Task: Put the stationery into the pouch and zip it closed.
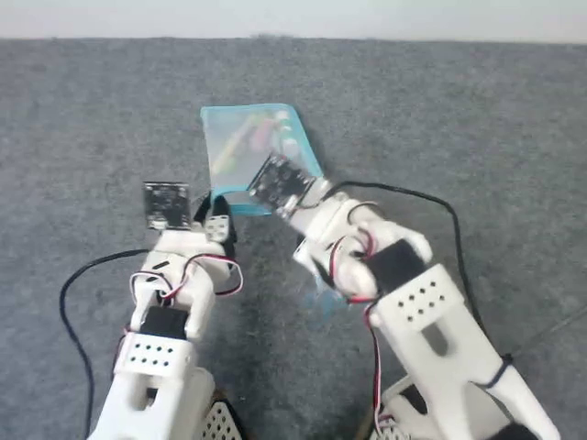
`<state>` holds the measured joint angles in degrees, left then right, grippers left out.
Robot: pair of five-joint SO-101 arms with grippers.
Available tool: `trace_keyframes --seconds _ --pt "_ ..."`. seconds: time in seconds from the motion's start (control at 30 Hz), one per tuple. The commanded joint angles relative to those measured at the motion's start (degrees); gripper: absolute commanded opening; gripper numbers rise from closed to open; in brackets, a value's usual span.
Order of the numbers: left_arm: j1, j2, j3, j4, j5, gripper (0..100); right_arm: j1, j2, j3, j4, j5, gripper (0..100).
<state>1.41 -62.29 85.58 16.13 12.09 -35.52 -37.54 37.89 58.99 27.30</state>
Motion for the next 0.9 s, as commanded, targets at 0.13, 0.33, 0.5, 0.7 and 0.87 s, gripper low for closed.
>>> trace_keyframes --seconds 0.13,0.33,0.5,0.7,0.87 --pt "5.54 0.18 -2.07 0.44 -2.99 1 -7.08 -2.95 -7.03 1.8 -4.13 0.7" --pt "5.19 0.18 -2.07 0.26 -2.9 1 -1.27 -2.07 -2.46 4.35 -14.95 0.9" --pt "5.54 0.18 -1.98 0.18 -2.9 1 0.75 0.57 5.63 -6.9 -20.04 1.2" --pt "5.27 0.18 -1.8 0.26 -2.9 1 1.45 7.69 4.4 -10.15 -26.29 21.7" --pt "5.19 0.18 -1.8 0.26 -2.9 1 1.63 12.53 4.4 -12.0 -26.2 31.0"
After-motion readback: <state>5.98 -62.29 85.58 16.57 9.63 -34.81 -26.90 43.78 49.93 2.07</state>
